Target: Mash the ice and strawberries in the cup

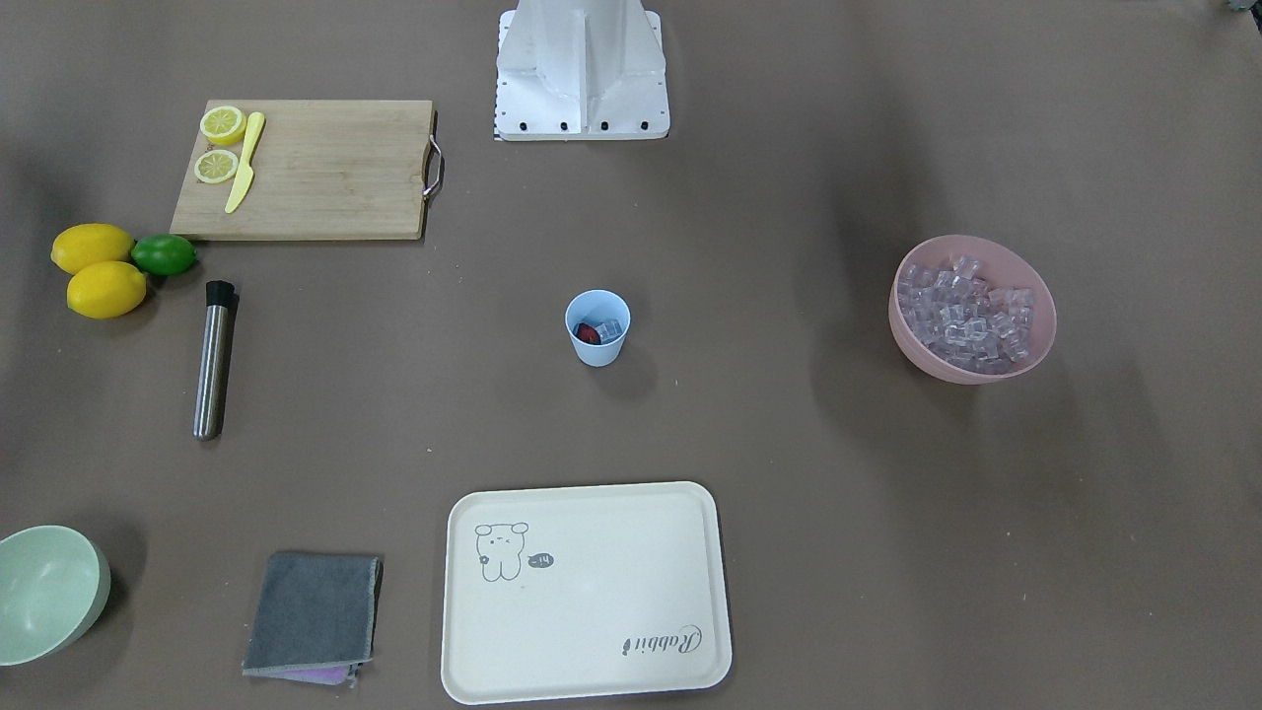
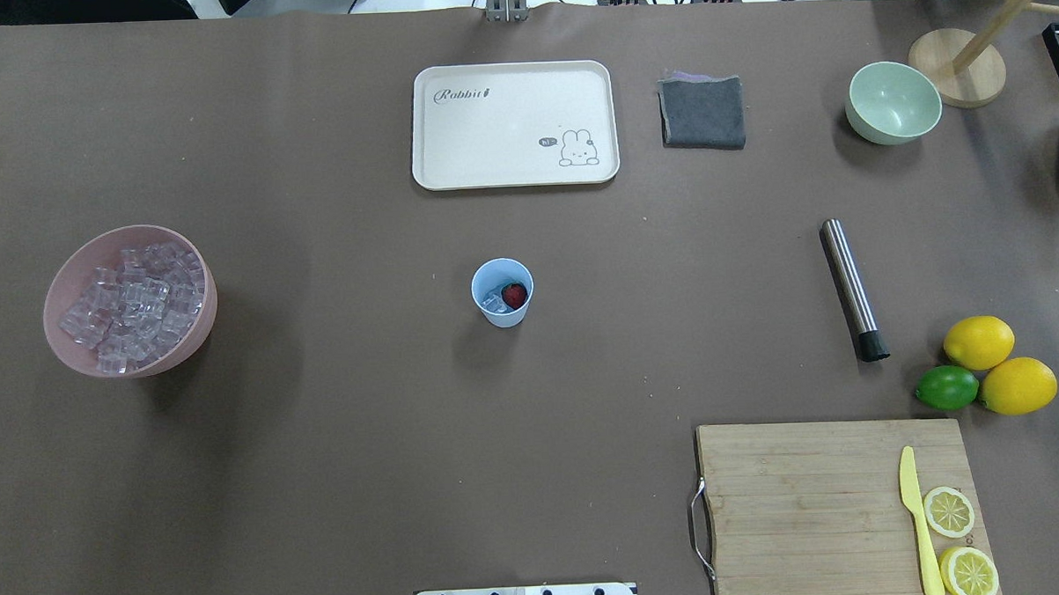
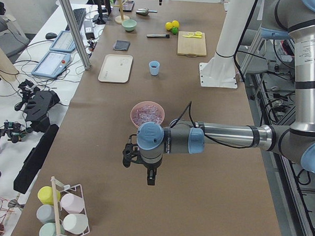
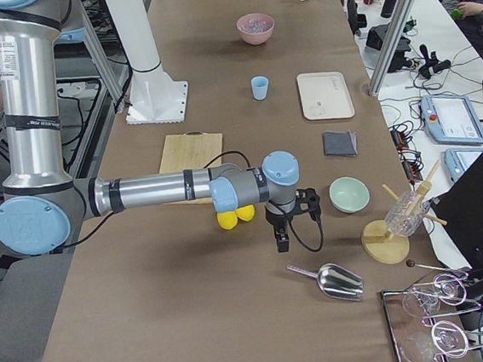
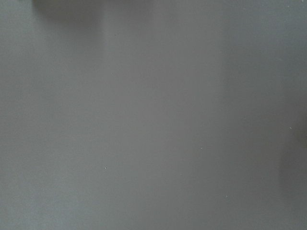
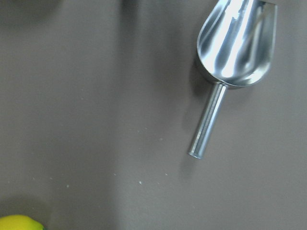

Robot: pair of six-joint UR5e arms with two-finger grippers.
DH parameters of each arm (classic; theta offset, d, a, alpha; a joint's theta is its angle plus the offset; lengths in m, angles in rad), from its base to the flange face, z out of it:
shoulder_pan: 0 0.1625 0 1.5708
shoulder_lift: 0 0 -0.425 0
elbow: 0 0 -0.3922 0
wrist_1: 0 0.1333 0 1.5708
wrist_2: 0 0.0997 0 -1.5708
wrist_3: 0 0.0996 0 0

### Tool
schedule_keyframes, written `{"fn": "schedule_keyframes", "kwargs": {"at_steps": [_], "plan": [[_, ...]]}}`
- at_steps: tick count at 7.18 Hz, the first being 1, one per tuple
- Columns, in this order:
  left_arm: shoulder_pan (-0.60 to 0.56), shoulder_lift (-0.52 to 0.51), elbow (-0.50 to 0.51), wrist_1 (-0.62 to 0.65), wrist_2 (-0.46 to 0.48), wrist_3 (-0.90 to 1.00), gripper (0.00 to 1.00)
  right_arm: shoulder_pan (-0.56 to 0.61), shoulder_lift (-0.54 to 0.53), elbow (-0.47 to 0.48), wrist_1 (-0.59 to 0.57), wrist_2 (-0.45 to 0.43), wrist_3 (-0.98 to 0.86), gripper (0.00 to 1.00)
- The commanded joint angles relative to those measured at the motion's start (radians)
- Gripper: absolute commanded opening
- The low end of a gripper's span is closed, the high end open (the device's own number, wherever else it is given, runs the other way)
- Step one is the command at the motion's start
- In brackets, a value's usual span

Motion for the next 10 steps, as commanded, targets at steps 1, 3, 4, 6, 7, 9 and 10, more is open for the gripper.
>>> {"fn": "schedule_keyframes", "kwargs": {"at_steps": [1,3,4,6,7,9,10], "plan": [[0.0,0.0,0.0,0.0,0.001,0.001,0.98,0.173,-0.043,0.028,-0.166,-0.001,-0.209,1.0],[0.0,0.0,0.002,0.0,0.003,0.002,0.98,0.194,-0.077,0.023,-0.174,0.001,-0.19,1.0],[0.0,0.002,0.003,-0.002,0.003,0.002,0.98,0.194,-0.08,0.023,-0.174,0.011,-0.164,1.0],[0.002,0.004,0.01,-0.002,0.001,0.004,0.98,0.191,-0.083,0.0,-0.163,-0.005,-0.153,1.0],[0.008,0.004,0.014,-0.003,0.001,0.004,0.98,0.192,-0.08,-0.018,-0.162,-0.007,-0.154,1.0],[0.008,0.004,0.016,-0.003,0.0,0.004,0.98,0.192,-0.077,-0.009,-0.16,-0.007,-0.156,1.0],[0.008,0.004,0.016,-0.003,0.0,0.002,0.98,0.192,-0.077,0.006,-0.16,-0.007,-0.156,1.0]]}}
